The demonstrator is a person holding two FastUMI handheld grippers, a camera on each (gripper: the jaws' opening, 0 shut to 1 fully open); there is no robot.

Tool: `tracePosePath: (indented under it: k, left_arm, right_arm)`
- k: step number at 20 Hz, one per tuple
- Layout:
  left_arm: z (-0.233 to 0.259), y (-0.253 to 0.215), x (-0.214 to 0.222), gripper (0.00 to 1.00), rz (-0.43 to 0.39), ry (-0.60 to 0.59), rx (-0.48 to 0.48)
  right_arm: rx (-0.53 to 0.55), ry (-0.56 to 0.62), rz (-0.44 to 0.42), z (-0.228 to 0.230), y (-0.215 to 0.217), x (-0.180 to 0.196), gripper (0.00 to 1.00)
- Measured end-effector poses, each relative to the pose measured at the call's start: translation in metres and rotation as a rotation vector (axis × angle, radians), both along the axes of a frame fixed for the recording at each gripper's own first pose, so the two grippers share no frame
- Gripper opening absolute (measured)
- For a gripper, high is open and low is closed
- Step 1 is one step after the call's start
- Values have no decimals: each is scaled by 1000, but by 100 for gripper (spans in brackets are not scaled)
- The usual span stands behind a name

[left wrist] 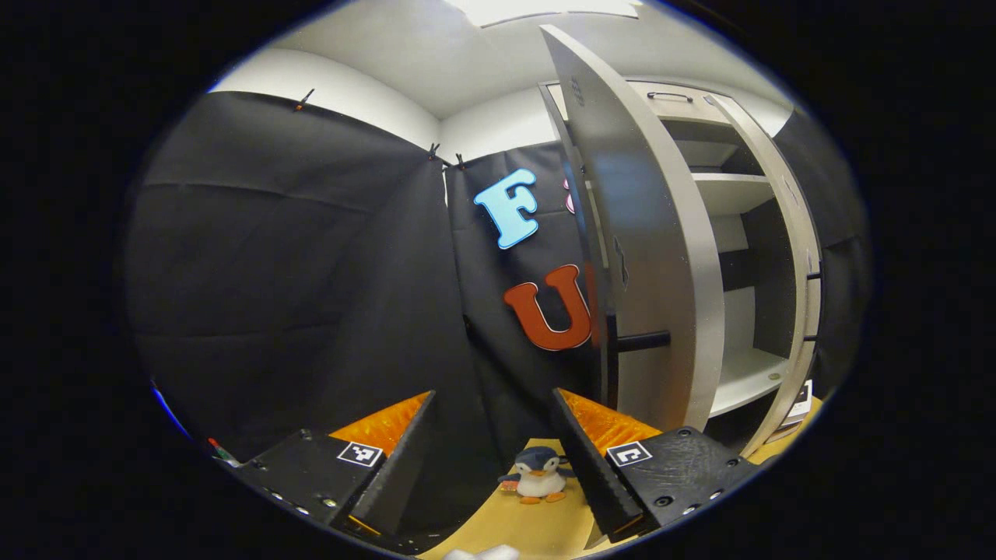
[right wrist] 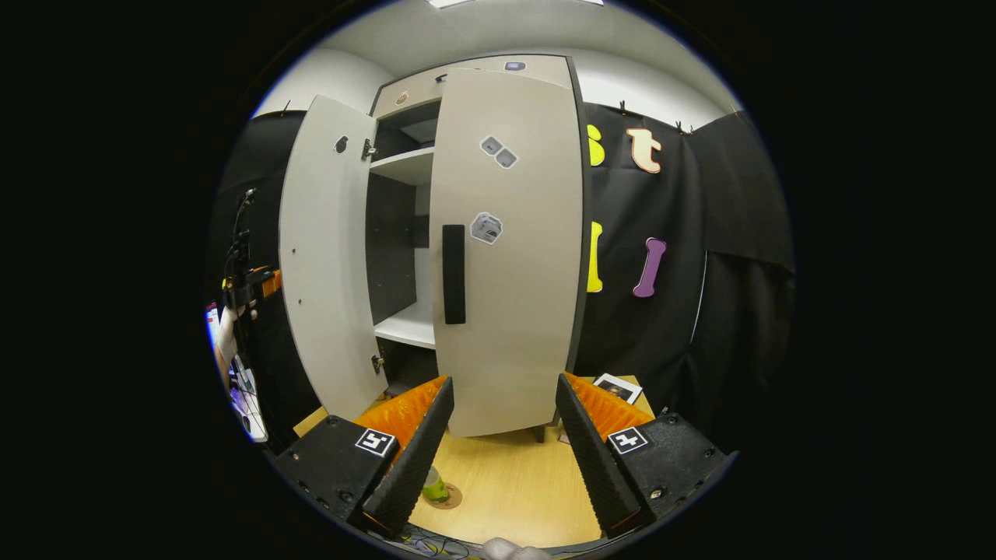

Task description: Grasp the bottle in the cabinet with the left hand and place it on the coaster, then close the right door with the right hand and the left door with the left hand.

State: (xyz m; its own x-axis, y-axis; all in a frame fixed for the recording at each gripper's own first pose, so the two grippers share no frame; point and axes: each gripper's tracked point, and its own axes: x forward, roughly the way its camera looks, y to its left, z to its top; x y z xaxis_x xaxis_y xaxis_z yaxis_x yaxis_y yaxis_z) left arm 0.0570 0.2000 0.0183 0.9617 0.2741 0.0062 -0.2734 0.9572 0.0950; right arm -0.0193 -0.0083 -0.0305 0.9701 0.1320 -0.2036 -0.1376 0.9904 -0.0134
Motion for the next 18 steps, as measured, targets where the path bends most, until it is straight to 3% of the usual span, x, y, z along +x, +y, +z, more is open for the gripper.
tracePosePath:
  k: [4, 5, 6, 8, 9, 14, 18]
  left_arm:
    - [0, -17, -4, 89, 23, 14, -3]
    - [0, -23, -6, 94, 26, 13, 1]
    - [1, -29, -7, 86, 29, 16, 11]
    - [1, -41, -7, 89, 31, 19, 16]
    - [3, -47, -8, 84, 27, 18, 16]
    - [4, -85, -3, 81, -20, 24, 17]
    - [3, -125, 14, 85, -106, 25, 6]
  right_arm:
    - [2, -6, 28, 5, -16, 1, 82]
    - [4, -8, 30, 5, -20, 2, 82]
    - [10, -5, 40, 5, -23, 2, 82]
    - [14, -2, 52, 5, -29, 4, 82]
    - [11, -2, 53, 5, -34, 5, 82]
    - [5, 4, 58, 5, -48, 6, 82]
    - [1, 1, 61, 7, -53, 4, 82]
